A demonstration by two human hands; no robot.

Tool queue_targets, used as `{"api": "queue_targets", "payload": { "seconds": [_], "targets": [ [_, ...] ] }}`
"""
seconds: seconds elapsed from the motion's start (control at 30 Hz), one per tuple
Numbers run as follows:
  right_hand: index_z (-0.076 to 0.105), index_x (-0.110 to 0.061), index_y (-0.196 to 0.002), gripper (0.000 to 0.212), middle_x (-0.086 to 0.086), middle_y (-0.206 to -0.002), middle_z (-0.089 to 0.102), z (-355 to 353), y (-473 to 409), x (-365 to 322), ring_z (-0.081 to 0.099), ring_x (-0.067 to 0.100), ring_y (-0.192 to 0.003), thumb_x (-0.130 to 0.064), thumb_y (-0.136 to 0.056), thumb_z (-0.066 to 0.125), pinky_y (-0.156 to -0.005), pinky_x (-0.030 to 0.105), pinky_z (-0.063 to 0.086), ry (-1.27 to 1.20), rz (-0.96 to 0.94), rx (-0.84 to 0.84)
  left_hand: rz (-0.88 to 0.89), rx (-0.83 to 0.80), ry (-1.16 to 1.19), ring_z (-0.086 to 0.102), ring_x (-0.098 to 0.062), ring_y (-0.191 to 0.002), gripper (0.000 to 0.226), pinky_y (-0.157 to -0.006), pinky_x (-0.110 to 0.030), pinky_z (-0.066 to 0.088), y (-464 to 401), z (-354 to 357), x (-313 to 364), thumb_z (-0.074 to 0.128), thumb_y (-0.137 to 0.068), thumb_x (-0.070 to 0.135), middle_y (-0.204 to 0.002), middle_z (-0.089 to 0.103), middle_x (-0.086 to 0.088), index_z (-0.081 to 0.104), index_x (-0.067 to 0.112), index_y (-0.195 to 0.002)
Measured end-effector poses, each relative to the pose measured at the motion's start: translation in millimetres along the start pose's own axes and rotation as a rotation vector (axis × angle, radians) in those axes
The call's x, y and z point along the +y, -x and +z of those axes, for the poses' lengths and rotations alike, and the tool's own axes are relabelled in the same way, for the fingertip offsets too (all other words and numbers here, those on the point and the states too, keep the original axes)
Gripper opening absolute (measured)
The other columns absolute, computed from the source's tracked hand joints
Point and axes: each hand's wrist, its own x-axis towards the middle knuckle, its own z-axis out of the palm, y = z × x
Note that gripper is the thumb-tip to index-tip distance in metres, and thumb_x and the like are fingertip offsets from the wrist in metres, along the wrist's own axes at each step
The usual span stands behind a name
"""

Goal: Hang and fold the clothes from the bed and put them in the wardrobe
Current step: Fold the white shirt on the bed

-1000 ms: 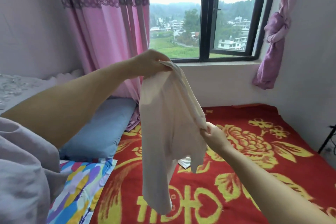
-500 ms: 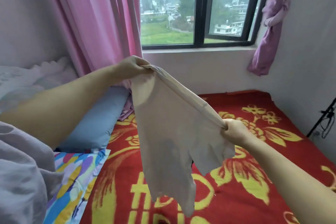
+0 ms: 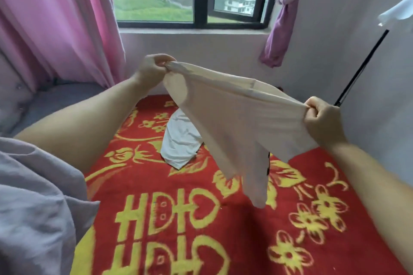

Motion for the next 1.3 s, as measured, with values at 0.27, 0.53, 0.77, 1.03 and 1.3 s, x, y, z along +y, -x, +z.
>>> {"api": "queue_targets", "payload": {
  "seconds": [0.27,0.53,0.77,1.03,1.3],
  "targets": [
    [0.058,-0.024,-0.111,0.027,0.000,-0.080,0.067,66,193,-35,0.064,0.027,-0.073,-0.036,-0.088,0.065,-0.058,0.032,0.040,0.145,-0.325,-0.891,-0.290,-0.308,-0.260,0.048,-0.021,-0.077,0.035,-0.067,-0.029,0.037,131,-52,-186,0.045,-0.078,-0.018,-0.082,0.061,-0.016,0.069,0.006,-0.087],
    [0.035,-0.041,-0.140,0.047,-0.002,-0.114,0.057,218,491,-20,0.060,0.029,-0.097,-0.025,-0.096,0.039,-0.071,0.038,0.048,0.311,-0.337,-1.401,-0.382,-0.438,-0.702,0.060,-0.033,-0.093,0.031,-0.080,-0.039,0.044,355,-55,-419,0.059,-0.069,-0.015,-0.095,0.067,-0.010,0.077,0.010,-0.071],
    [0.016,-0.034,-0.152,0.064,0.001,-0.111,0.057,275,617,-14,0.056,0.026,-0.100,-0.029,-0.095,0.043,-0.076,0.036,0.042,0.258,-0.300,-1.517,-0.482,-0.368,-0.850,0.047,-0.040,-0.117,0.038,-0.100,-0.048,0.031,473,-70,-541,0.060,-0.071,-0.011,-0.124,0.055,-0.021,0.077,0.014,-0.094],
    [0.060,-0.015,-0.119,0.027,-0.002,-0.104,0.063,273,550,11,0.058,0.018,-0.100,-0.023,-0.094,0.055,-0.076,0.025,0.035,0.013,0.558,-0.859,-1.402,0.108,0.454,0.064,-0.022,-0.096,0.031,-0.082,-0.029,0.050,525,29,-483,0.052,-0.098,0.026,-0.112,0.063,-0.015,0.050,0.004,-0.119],
    [0.038,-0.015,-0.064,0.027,-0.001,-0.063,0.042,304,538,16,0.044,0.020,-0.065,-0.014,-0.085,0.055,-0.054,0.032,0.031,0.036,0.802,-1.197,-1.701,0.113,0.714,0.062,-0.023,-0.092,0.031,-0.070,-0.038,0.053,527,109,-455,0.058,-0.093,0.010,-0.107,0.066,-0.009,0.054,0.008,-0.123]
  ]
}}
